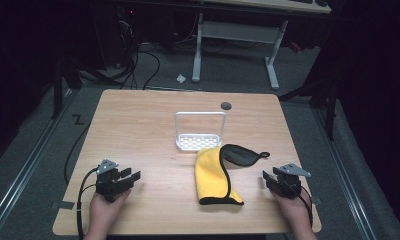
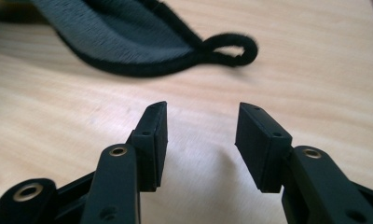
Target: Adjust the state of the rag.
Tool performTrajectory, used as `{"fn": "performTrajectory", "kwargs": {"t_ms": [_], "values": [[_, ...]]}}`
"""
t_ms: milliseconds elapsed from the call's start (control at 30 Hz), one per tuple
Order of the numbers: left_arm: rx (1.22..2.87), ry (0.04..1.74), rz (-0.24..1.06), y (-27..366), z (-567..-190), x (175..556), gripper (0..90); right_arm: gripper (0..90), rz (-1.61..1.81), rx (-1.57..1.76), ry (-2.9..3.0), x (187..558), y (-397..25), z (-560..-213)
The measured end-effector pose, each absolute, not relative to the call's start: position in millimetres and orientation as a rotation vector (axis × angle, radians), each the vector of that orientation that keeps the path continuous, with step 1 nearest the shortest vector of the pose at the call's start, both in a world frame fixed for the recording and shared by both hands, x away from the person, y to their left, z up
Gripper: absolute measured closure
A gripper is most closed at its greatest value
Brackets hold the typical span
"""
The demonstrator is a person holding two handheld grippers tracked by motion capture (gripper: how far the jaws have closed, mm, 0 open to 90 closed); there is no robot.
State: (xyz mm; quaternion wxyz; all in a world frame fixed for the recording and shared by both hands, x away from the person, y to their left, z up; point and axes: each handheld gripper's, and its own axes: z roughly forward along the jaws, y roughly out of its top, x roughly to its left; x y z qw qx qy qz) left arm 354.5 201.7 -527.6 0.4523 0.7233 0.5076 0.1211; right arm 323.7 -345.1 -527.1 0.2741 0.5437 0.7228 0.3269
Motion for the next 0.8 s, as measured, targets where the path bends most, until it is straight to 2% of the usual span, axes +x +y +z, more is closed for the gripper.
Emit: {"fn": "performTrajectory", "kwargs": {"t_ms": [267, 533, 800], "values": [[1.799, 1.238, 0.276, 194.3, -530.8, 354.2, 52.5, 49.5, 0.908, 1.484, 1.92, 306.3, -357.5, -525.6], [1.836, 1.221, 0.267, 181.9, -534.0, 353.2, 51.3, 49.3, 0.915, 1.485, 1.913, 303.4, -362.3, -526.0], [1.855, 1.13, 0.222, 156.8, -525.0, 347.7, 46.6, 49.6, 0.907, 1.449, 1.926, 306.2, -360.0, -525.8]]}}
